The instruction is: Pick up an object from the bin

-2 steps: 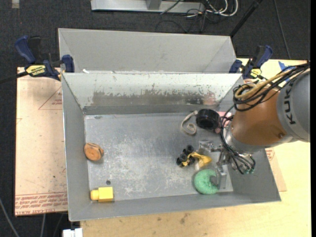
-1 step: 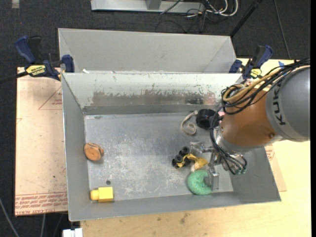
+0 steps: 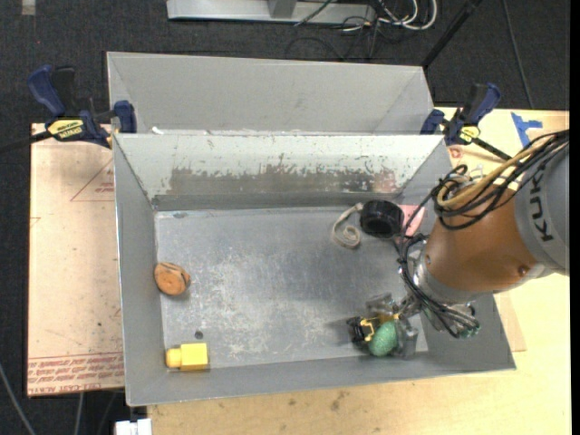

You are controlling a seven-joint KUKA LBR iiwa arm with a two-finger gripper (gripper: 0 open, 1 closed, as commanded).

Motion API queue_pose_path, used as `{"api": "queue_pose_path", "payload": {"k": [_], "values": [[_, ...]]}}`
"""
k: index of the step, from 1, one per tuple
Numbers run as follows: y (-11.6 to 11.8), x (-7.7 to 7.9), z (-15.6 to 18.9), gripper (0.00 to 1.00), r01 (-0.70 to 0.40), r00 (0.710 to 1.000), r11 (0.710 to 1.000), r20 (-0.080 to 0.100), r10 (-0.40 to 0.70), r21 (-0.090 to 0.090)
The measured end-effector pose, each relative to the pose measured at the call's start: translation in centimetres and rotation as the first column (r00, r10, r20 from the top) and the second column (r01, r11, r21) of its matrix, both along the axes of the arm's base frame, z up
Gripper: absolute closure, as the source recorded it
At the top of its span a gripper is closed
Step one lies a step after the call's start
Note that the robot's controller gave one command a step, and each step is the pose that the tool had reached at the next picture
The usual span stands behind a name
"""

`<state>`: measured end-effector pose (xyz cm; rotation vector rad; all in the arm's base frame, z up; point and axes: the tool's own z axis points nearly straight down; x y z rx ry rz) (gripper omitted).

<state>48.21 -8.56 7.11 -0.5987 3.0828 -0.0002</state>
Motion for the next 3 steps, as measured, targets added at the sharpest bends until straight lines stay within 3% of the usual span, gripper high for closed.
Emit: {"api": "queue_pose_path", "payload": {"k": [1,2,3], "values": [[0.0,0.0,0.0,1.00,-0.001,1.000,1.000,0.000,0.001,0.000],[0.5,1.2,3.8,1.00,-0.010,1.000,1.000,-0.009,0.010,0.003],[-1.5,1.9,9.4,1.00,0.001,1.000,1.000,-0.001,-0.001,0.003]]}}
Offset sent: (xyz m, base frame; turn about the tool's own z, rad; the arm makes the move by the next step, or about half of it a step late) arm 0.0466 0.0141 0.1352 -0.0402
